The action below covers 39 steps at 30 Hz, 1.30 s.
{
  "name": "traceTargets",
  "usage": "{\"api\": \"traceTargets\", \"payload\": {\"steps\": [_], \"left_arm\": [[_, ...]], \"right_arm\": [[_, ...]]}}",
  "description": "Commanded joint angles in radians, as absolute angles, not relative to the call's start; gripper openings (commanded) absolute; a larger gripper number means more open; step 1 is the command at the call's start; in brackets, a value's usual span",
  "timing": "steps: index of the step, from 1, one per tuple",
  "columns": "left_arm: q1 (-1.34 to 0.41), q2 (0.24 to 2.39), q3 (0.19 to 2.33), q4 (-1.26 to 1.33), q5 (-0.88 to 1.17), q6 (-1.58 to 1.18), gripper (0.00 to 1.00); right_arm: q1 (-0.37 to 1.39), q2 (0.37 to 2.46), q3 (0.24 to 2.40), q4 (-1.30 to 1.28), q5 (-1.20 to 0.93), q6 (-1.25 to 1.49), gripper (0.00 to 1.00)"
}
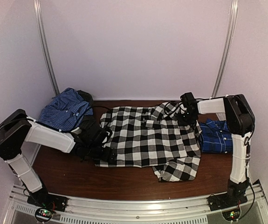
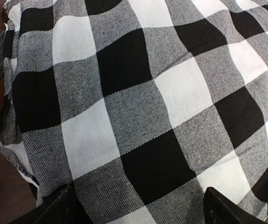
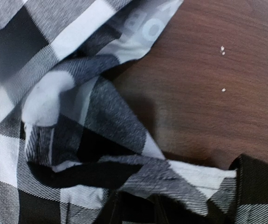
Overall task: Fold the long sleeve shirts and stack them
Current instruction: Adjust the corner of the shirt at the center of the board, then pick up the sleeve from the center of the board.
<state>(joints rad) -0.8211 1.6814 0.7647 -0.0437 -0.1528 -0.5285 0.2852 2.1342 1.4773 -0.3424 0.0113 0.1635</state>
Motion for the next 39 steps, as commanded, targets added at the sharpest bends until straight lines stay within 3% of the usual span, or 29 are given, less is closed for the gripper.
{"api": "traceTargets", "payload": {"steps": [1,13,22,39], "left_arm": [[-0.82,1.687,0.677,-0.227,-0.148,-0.588,0.97],[-0.819,1.63,0.63,-0.277,-0.181,-0.598,0.97],[-0.82,1.623,0.641,-0.292,-0.193,-0.585,0.97],[-0.82,1.58,0.808,-0.285,-0.196,-0.499,0.98]], "right_arm": [[0.248,2.146,1.541,-0.3,0.035,0.183,0.26],[0.206,2.209,1.605,-0.354,0.125,0.243,0.29],[0.204,2.048,1.498,-0.307,0.135,0.244,0.29],[0.278,1.993,1.409,-0.212,-0.107,0.232,0.29]]}}
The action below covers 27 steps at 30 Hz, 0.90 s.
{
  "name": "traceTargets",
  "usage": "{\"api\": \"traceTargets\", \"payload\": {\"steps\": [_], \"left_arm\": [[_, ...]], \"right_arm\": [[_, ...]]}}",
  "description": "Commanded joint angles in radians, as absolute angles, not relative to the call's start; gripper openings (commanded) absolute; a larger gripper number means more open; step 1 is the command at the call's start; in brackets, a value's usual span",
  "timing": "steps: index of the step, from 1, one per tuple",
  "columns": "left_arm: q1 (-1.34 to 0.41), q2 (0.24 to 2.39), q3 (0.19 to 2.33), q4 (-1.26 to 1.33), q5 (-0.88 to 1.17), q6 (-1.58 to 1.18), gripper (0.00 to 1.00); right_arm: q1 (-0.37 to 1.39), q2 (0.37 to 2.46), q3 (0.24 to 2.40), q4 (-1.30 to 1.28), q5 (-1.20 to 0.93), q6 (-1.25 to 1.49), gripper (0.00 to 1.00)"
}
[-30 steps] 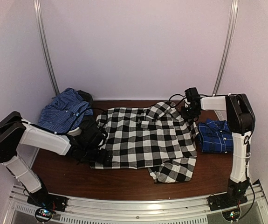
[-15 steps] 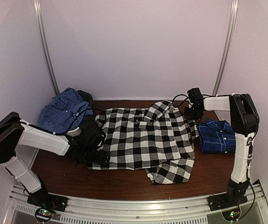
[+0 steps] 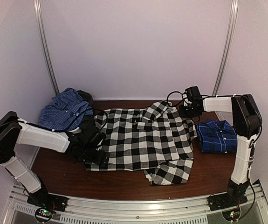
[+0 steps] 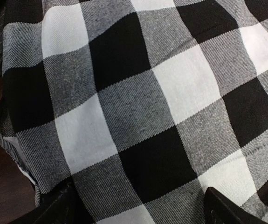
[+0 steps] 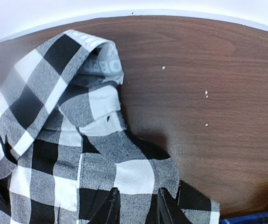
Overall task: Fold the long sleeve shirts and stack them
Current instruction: Pick up the sleeve from the center of the board.
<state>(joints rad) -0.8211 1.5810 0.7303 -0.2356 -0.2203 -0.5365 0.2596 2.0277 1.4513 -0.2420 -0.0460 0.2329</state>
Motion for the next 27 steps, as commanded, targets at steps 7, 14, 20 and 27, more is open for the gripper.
{"api": "traceTargets", "payload": {"steps": [7,14,20,27], "left_arm": [[-0.819,1.522,0.885,-0.198,-0.091,-0.456,0.98],[-0.819,1.407,0.843,-0.187,-0.033,-0.434,0.98],[-0.816,1.319,0.837,-0.222,-0.051,-0.439,0.98],[-0.816,1.352,0.887,-0.269,-0.005,-0.463,0.98]], "right_arm": [[0.402,1.7,1.125,-0.216,-0.122,0.22,0.46],[0.631,1.355,0.85,-0.345,-0.074,0.317,0.7],[0.9,1.132,0.68,-0.402,-0.038,0.418,0.77],[1.128,1.137,0.614,-0.37,-0.007,0.465,0.76]]}}
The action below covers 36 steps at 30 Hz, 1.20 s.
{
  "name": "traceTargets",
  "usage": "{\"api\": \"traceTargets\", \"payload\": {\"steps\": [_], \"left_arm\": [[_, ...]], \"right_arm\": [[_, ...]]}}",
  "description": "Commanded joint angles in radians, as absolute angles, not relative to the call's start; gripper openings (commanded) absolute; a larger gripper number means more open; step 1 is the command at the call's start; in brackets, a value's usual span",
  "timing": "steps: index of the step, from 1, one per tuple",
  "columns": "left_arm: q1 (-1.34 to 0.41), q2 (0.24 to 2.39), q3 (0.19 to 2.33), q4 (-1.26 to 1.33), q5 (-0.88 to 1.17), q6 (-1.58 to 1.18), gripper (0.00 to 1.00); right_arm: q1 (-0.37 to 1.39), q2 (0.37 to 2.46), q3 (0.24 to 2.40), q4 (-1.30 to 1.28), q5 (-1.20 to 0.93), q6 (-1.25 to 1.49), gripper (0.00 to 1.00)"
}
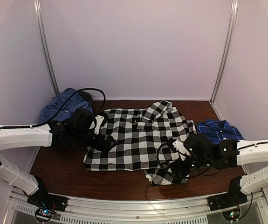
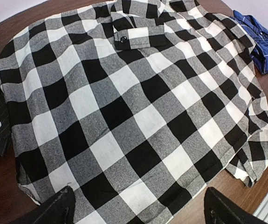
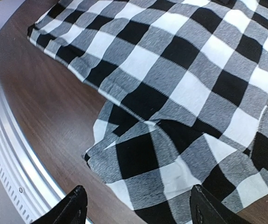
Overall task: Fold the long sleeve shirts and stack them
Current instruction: Pick up the sleeve from the center of the board.
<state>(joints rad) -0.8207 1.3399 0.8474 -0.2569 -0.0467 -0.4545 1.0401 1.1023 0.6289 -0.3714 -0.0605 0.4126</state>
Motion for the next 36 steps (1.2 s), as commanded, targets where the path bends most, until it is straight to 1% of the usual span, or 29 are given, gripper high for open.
{"api": "traceTargets", "payload": {"steps": [1,6,12,16,18,19,20,22,25,27,32,36], "left_arm": [[-0.816,1.351,0.89,-0.27,-0.001,-0.468,0.98],[-0.816,1.346,0.917,-0.283,0.043,-0.47,0.98],[-0.812,1.35,0.953,-0.32,0.055,-0.453,0.98],[-0.809,1.34,0.961,-0.32,0.06,-0.444,0.98],[-0.808,1.339,0.965,-0.319,0.064,-0.435,0.98],[-0.808,1.338,0.965,-0.317,0.067,-0.425,0.98],[-0.808,1.338,0.963,-0.312,0.073,-0.413,0.98],[-0.808,1.334,0.952,-0.294,0.088,-0.392,0.98],[-0.808,1.33,0.925,-0.253,0.114,-0.363,0.98],[-0.81,1.328,0.901,-0.213,0.147,-0.353,0.98],[-0.826,1.309,0.795,-0.036,0.283,-0.335,0.98],[-0.891,1.298,0.724,0.122,0.343,-0.301,0.95]], "right_arm": [[1.152,1.159,0.613,-0.366,-0.005,0.469,0.77],[1.224,1.273,0.619,-0.325,0.039,0.46,0.78],[1.256,1.368,0.641,-0.355,0.096,0.448,0.78],[1.272,1.42,0.658,-0.385,0.156,0.455,0.76],[1.281,1.444,0.667,-0.402,0.182,0.459,0.7],[1.283,1.455,0.668,-0.409,0.193,0.465,0.65],[1.285,1.462,0.67,-0.413,0.197,0.468,0.57],[1.287,1.466,0.671,-0.421,0.2,0.477,0.45],[1.293,1.451,0.674,-0.436,0.202,0.489,0.17],[1.294,1.424,0.683,-0.454,0.191,0.497,0.01],[1.293,1.297,0.734,-0.504,0.122,0.494,0.0],[1.259,1.227,0.807,-0.543,0.012,0.466,0.0]]}}
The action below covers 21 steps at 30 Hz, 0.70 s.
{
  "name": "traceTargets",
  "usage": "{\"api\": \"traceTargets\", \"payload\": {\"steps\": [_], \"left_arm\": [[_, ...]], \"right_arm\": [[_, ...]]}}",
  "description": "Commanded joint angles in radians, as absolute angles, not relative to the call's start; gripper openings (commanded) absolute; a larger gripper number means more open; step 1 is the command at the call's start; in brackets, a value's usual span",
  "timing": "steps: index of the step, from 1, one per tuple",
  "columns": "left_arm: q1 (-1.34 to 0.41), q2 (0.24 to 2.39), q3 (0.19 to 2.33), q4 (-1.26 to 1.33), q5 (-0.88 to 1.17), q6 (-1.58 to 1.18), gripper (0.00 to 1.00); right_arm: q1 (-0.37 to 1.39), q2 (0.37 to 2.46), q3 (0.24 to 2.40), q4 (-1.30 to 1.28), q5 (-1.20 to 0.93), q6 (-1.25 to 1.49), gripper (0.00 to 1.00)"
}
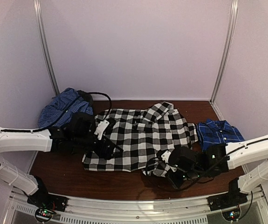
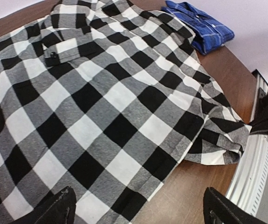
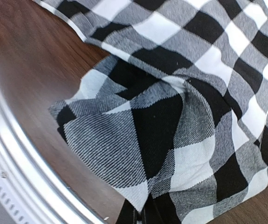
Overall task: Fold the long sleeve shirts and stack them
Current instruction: Pick up the sleeve from the center of the board.
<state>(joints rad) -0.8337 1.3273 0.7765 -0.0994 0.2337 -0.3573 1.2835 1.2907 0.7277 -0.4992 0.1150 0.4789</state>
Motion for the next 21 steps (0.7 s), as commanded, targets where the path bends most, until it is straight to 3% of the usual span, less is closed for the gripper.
{"api": "traceTargets", "payload": {"steps": [1,10,21], "left_arm": [[-0.914,1.304,0.716,0.147,0.349,-0.278,0.95],[-1.041,1.439,0.711,0.288,0.491,-0.231,0.8],[-1.122,1.582,0.73,0.303,0.251,-0.283,0.77]], "right_arm": [[1.238,1.219,0.822,-0.549,-0.027,0.457,0.0],[0.957,1.21,0.902,-0.595,-0.317,0.396,0.0],[0.715,1.326,0.973,-0.581,-0.446,0.345,0.0]]}}
